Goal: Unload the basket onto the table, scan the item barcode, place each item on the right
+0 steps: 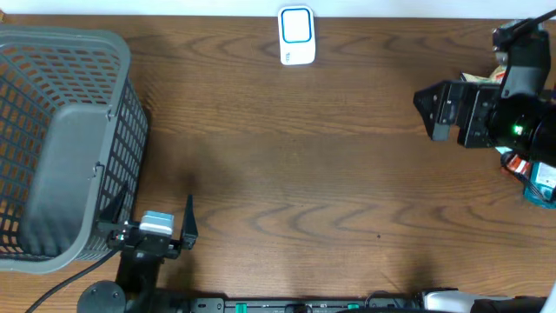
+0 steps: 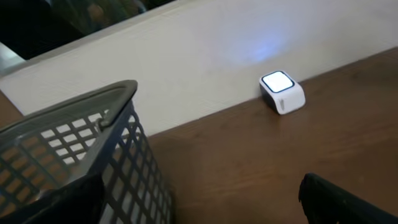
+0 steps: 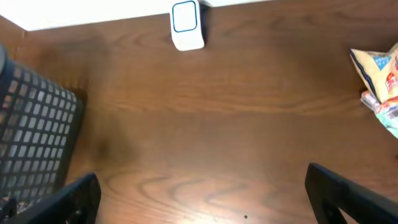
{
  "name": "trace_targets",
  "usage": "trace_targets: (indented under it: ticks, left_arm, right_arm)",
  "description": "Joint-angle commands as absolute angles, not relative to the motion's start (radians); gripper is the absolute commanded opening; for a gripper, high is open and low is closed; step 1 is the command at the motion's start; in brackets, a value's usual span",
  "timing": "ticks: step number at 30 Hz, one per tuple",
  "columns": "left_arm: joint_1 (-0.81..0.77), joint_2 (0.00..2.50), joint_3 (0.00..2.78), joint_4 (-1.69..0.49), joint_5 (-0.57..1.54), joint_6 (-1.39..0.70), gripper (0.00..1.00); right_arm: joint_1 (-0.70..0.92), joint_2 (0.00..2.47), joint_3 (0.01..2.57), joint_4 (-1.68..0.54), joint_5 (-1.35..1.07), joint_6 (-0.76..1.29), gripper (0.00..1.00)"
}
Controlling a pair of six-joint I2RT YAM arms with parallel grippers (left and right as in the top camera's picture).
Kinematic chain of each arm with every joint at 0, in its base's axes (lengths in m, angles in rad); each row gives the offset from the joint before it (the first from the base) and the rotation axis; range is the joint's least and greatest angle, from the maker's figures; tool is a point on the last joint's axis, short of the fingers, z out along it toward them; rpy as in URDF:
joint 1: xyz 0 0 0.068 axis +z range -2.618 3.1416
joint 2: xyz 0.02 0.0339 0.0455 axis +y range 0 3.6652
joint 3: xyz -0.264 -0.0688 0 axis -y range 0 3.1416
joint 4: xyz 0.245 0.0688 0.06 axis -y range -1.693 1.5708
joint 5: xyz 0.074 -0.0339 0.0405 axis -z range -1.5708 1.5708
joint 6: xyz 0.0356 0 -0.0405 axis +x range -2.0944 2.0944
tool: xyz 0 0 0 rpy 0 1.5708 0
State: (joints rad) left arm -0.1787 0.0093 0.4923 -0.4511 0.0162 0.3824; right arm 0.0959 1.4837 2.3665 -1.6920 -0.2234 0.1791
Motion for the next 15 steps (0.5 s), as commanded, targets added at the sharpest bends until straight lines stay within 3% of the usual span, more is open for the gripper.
trace_targets:
  ticks: [1, 8, 12, 15]
  left_arm:
    - [-0.181, 0.003, 0.494, -0.493, 0.007, 0.392, 1.00]
    - [-0.181, 0.003, 0.494, -0.752, 0.007, 0.392, 1.00]
    - [-0.181, 0.003, 0.494, -1.047, 0.009, 0.395, 1.00]
    - [-0.181, 0.004, 0.492, -1.039, 0.011, 0.396, 1.00]
  right_arm:
    - [0.099, 1.486, 2.366, -1.697, -0.219, 0.186, 0.99]
    - [0.099, 1.486, 2.366, -1.697, -0.219, 0.186, 0.99]
    - [0.097, 1.479, 2.366, -1.697, -0.219, 0.186, 0.99]
    - [0.097, 1.449, 2.366, -1.697, -0.219, 0.186, 0.99]
